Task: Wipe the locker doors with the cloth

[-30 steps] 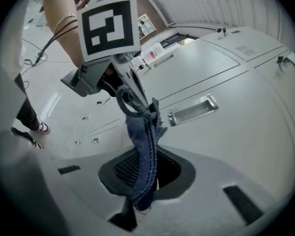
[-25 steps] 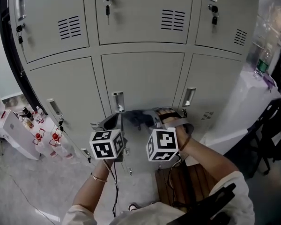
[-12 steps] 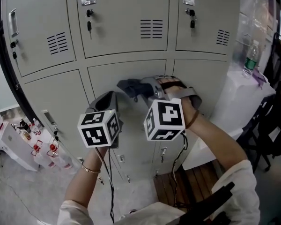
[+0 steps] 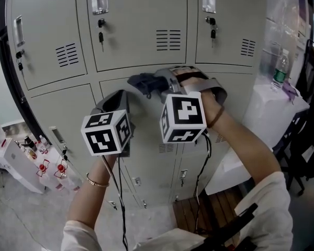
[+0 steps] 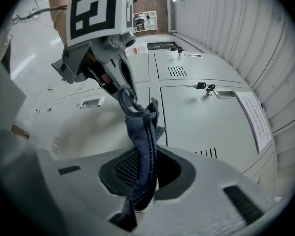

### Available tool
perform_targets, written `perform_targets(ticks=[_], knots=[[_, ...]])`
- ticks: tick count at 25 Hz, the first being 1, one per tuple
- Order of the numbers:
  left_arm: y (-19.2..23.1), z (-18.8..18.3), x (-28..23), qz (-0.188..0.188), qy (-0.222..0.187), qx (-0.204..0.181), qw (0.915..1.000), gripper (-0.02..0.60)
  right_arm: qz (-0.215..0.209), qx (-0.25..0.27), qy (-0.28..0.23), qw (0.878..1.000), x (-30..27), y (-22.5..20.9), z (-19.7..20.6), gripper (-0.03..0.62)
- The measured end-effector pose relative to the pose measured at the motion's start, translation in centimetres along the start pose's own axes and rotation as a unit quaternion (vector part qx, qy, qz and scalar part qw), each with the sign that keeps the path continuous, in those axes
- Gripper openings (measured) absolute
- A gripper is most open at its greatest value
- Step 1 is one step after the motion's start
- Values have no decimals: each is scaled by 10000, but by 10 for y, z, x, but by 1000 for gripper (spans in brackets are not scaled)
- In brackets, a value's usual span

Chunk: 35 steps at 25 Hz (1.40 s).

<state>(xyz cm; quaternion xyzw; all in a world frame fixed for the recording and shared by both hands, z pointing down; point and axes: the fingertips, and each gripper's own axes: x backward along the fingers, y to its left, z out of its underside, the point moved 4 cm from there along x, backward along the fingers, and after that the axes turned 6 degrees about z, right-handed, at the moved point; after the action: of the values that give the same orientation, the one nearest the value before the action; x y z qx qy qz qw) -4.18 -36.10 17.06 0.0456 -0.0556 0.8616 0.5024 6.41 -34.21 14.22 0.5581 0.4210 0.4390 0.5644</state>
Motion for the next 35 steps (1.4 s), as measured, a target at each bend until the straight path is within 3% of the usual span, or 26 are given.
perform_targets(ticks=[19,35], knots=[[-6,24,-3,6,184,175,9997,9,-68,79,-13,9999,-8,20,4,41],[-11,87,2,-11,613,557,9966,9,-492,-149,-26,9987,-8,76,8,41]])
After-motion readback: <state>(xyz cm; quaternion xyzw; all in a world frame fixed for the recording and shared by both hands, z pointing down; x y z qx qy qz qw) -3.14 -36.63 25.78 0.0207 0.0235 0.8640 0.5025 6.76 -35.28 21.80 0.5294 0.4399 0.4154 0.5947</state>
